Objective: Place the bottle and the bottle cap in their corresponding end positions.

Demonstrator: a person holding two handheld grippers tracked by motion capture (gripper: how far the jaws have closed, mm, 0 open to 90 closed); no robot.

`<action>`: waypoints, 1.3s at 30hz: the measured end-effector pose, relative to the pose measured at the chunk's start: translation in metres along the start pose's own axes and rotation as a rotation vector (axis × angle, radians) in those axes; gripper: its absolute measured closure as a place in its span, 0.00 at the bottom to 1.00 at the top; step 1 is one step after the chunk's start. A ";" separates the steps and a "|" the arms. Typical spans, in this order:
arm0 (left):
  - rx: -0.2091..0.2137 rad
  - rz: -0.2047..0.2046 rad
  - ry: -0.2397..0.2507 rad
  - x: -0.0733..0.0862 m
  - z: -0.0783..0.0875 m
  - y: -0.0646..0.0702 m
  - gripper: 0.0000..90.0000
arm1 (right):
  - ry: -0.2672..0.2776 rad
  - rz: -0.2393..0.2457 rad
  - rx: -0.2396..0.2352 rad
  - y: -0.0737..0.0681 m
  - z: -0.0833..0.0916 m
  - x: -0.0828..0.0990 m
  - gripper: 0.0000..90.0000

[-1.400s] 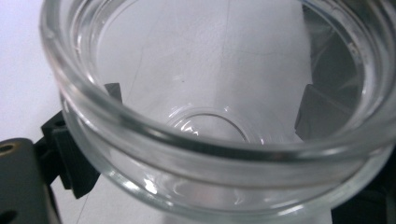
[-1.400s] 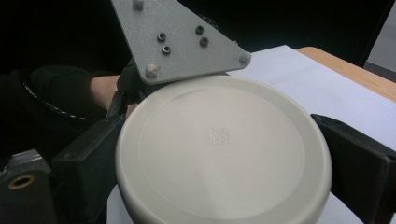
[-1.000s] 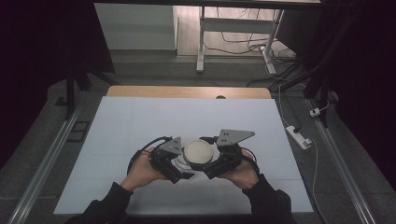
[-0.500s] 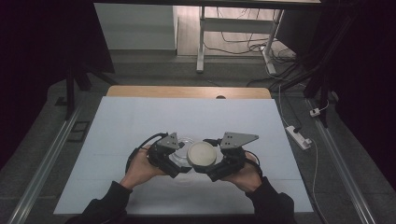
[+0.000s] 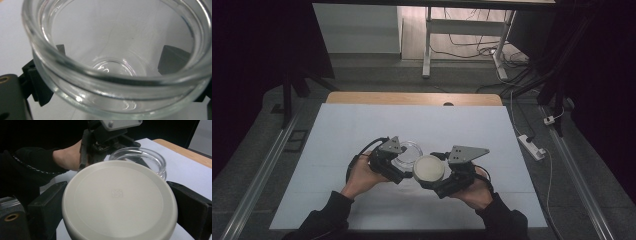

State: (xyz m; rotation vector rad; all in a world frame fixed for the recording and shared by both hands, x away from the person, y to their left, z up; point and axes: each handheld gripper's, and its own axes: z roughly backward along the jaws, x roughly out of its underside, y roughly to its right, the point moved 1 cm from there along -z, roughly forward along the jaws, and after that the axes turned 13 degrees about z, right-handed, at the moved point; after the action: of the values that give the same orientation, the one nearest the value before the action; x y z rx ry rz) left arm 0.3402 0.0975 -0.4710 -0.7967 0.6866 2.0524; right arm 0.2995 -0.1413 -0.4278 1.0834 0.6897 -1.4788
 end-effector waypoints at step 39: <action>-0.103 0.080 0.064 -0.025 -0.026 -0.050 0.08 | -0.086 -0.017 -0.002 -0.025 -0.027 0.040 0.08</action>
State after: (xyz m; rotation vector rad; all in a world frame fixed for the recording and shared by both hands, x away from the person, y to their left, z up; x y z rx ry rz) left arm 0.4009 0.0937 -0.4791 -0.9104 0.6614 2.1566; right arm 0.2842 -0.1298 -0.4784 1.0087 0.6407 -1.5301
